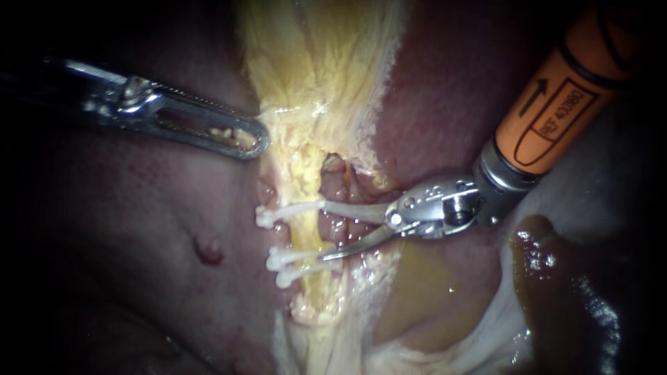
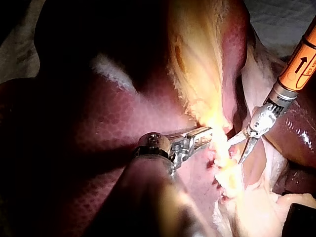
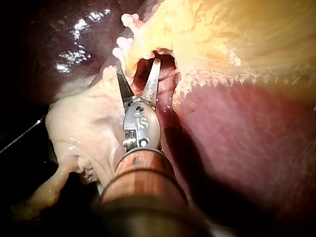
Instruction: Go to the cutting position left tube
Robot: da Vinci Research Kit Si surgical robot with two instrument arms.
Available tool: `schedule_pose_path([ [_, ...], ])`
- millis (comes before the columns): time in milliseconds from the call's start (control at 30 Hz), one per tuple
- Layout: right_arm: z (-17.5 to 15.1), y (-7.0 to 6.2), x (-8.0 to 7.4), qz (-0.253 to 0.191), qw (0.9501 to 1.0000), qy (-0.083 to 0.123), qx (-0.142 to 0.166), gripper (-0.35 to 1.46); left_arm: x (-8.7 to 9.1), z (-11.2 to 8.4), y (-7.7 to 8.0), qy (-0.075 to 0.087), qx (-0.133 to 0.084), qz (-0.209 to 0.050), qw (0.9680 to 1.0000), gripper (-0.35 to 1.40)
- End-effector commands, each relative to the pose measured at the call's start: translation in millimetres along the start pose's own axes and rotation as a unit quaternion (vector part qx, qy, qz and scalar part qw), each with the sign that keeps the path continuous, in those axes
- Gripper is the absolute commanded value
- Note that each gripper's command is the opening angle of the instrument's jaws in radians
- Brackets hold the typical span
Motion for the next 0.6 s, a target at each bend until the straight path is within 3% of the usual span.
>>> schedule_pose_path([
  [33, 0.0, 0.0, -0.1, 0.002, 1.0, -0.001, 0.002, 1.44, 0.0, 0.0, 0.0, 0.0, 0.0, 0.0, 1.0, -0.35],
  [367, 0.5, 0.1, -0.4, 0.003, 1.0, -0.002, 0.002, 1.44, 0.1, 0.1, 0.0, 0.0, 0.0, 0.0, 1.0, -0.35],
  [600, 1.2, -0.5, 0.1, 0.002, 0.9997, 0.009, 0.024, 1.44, 0.0, 0.2, 0.0, 0.0, 0.0, 0.0, 1.0, -0.35],
])
